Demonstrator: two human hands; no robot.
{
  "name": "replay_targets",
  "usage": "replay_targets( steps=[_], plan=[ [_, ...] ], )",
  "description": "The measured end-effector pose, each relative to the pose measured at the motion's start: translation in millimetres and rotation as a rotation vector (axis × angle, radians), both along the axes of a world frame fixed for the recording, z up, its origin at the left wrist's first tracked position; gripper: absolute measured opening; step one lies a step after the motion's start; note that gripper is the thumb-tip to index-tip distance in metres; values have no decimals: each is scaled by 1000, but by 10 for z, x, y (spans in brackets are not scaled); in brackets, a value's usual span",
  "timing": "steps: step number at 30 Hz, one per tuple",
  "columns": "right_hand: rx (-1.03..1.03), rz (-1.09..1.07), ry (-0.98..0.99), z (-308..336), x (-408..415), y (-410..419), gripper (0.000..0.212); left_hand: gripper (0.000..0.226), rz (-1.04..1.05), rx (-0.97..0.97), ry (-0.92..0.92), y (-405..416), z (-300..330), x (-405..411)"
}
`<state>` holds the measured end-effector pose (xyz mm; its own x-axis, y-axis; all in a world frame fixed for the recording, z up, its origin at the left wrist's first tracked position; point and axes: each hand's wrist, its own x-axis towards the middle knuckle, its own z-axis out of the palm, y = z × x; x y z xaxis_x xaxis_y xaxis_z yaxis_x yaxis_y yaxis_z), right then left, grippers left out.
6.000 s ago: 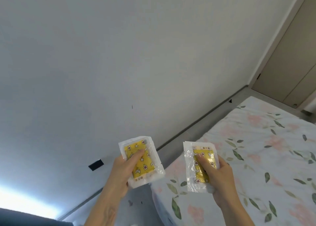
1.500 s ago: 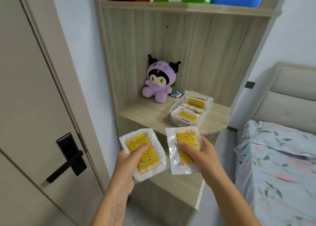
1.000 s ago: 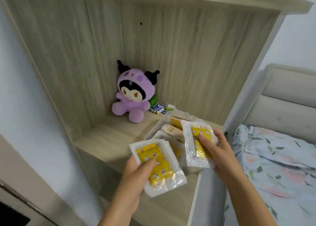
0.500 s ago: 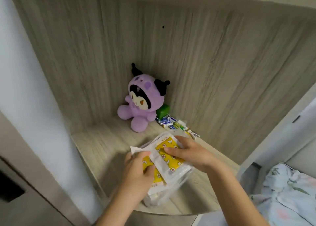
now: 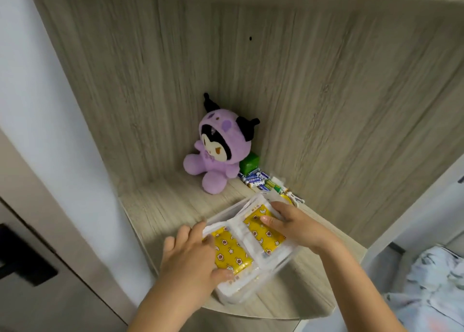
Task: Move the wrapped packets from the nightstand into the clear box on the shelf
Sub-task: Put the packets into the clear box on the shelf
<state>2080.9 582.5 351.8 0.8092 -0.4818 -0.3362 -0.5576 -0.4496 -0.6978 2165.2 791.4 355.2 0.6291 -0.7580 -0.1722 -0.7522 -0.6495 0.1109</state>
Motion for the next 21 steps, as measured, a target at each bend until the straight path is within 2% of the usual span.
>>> replay_targets(
  steps=[3, 5, 7, 10, 12, 15, 21],
  plan=[
    [-297, 14, 15, -75, 37, 97, 43, 72, -33, -16, 13, 39, 25, 27],
    [-397, -44, -42, -134, 26, 175, 49, 70, -48, -40, 20, 40, 22, 37],
    [-468, -58, -131, -177, -5, 224, 43, 69, -68, -69, 27, 27, 14, 44],
    [-525, -22, -209, -252, -56, 235, 30, 74, -108, -108, 56, 12, -17, 38],
    [-509, 18, -253, -261, -88, 281, 33, 71, -125, -106, 71, 9, -37, 20],
    [-507, 70, -160, -254, -114, 382, 54, 65, -117, -85, 58, -7, -40, 7],
    [-701, 50, -62, -249, -81, 411, 50, 66, -74, -13, 55, -71, -18, 22]
  ],
)
